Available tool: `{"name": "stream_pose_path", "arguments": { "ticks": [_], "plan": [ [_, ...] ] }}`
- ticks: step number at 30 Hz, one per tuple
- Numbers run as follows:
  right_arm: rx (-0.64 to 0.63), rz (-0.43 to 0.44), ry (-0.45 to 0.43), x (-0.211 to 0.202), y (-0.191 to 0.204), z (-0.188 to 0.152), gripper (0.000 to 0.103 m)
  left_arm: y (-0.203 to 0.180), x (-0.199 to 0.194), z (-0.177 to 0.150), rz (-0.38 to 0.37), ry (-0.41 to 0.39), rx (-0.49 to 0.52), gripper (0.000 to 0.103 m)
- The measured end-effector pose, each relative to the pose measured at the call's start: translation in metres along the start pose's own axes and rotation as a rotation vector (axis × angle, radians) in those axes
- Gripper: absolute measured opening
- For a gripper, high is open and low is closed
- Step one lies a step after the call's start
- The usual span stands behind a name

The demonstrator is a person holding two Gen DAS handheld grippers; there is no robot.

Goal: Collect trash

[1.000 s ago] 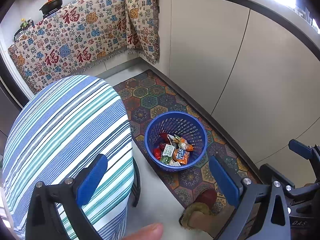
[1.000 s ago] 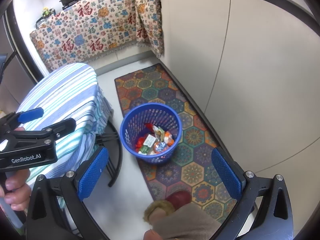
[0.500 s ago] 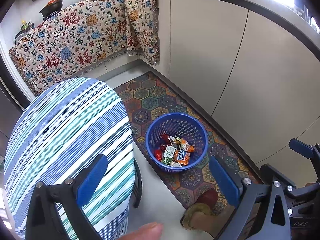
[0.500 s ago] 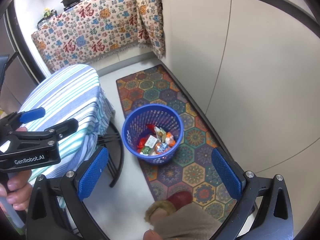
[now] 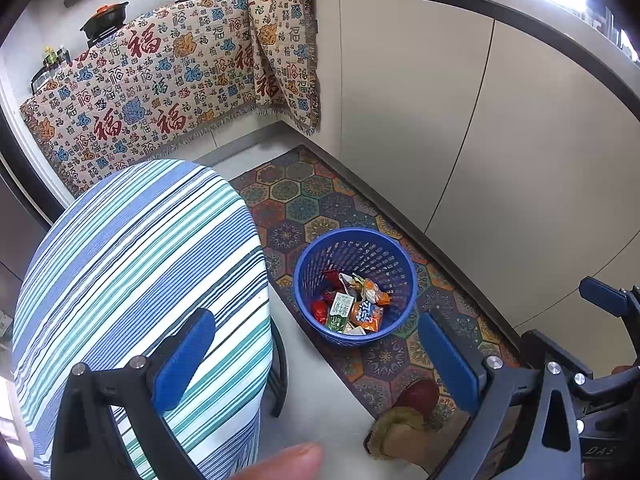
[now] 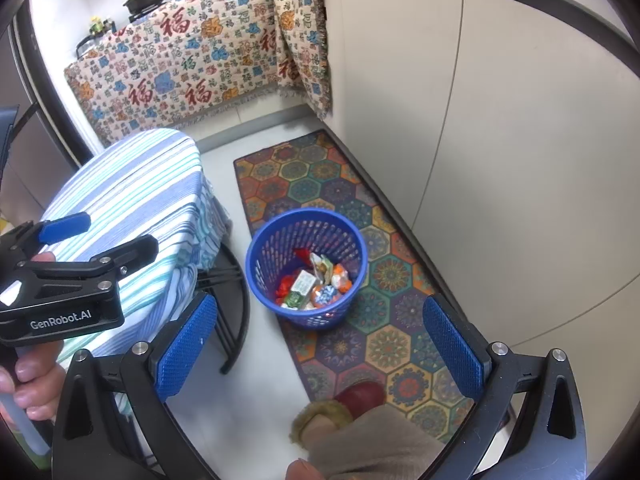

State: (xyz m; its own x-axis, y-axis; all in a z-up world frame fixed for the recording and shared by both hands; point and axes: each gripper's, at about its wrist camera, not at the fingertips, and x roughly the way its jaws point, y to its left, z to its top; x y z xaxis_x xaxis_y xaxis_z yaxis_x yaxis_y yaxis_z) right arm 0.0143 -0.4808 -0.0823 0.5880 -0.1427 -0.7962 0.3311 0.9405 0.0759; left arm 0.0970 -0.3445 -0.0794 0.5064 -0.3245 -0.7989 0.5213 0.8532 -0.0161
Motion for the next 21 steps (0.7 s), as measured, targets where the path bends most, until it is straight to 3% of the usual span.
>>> {"name": "stream_pose_path", "arguments": {
  "ticks": [21],
  "plan": [
    [-0.006, 0.006, 0.002, 0.0002, -0.0031, 0.0005, 0.103, 0.0015, -0.0010, 0.0007, -0.004, 0.008, 0.002, 0.103]
  ]
}}
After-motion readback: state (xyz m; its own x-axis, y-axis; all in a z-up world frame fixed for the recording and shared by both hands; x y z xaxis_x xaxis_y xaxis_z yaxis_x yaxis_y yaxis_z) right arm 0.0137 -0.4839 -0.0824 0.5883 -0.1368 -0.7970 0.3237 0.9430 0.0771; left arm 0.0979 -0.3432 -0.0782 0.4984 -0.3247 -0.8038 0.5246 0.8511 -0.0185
